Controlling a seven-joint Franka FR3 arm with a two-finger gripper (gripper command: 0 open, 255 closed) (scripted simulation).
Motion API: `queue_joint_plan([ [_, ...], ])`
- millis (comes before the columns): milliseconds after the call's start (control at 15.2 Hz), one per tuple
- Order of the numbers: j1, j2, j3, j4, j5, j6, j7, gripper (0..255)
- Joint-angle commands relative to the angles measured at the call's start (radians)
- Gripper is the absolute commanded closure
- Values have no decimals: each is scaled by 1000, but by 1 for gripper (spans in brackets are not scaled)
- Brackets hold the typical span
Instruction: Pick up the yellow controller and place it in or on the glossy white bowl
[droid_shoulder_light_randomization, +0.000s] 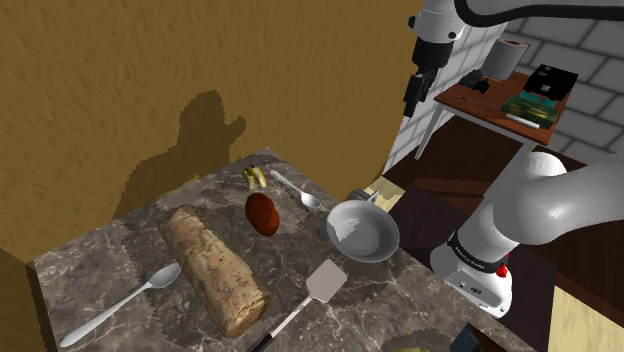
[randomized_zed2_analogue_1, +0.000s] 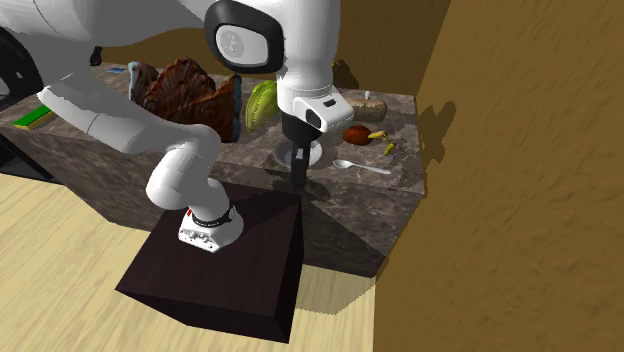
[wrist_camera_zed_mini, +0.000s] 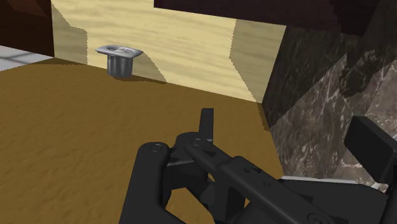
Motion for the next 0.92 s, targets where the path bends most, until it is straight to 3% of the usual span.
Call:
queue_joint_plan([
  [0,0,0,0,0,0,0,0,0],
  [858,93,374,164,123,113,235,199,0],
])
